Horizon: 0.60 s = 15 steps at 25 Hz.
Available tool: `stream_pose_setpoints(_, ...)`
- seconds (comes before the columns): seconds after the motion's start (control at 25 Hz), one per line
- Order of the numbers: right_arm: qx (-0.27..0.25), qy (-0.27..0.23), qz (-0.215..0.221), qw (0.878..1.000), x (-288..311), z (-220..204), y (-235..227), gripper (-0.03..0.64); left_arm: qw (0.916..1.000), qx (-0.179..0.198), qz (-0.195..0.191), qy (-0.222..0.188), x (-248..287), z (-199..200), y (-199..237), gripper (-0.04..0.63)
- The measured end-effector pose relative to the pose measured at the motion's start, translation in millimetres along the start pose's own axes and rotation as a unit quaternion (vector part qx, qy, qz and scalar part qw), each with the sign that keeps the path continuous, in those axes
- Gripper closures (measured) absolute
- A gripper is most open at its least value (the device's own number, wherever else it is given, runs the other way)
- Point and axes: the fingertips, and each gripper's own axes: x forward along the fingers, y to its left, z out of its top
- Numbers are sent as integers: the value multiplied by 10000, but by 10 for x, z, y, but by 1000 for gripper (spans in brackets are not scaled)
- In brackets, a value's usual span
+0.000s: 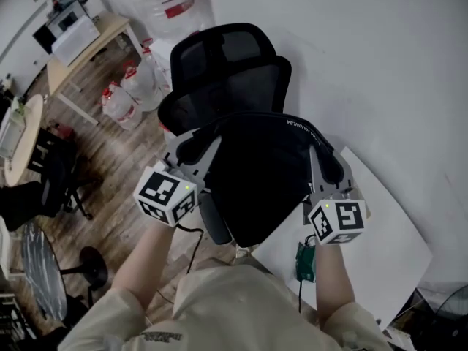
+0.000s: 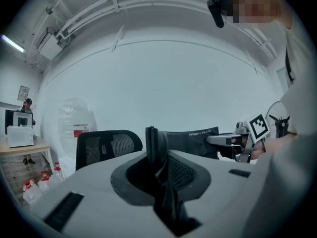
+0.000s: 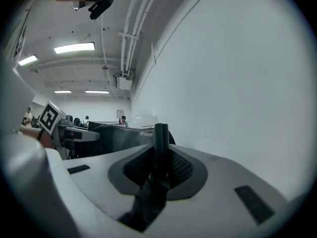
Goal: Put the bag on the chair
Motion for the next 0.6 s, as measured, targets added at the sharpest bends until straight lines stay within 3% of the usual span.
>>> stream_pose_setpoints(0.28,-93,302,-303,9990,434,-612,-304,537,9993,160,8,338,579,-526,236,521)
stream_pose_setpoints(0.6,-68,967,-618,9934,796,-1428,-398,537,9955,-16,-222,923,1035,-1380,561,520)
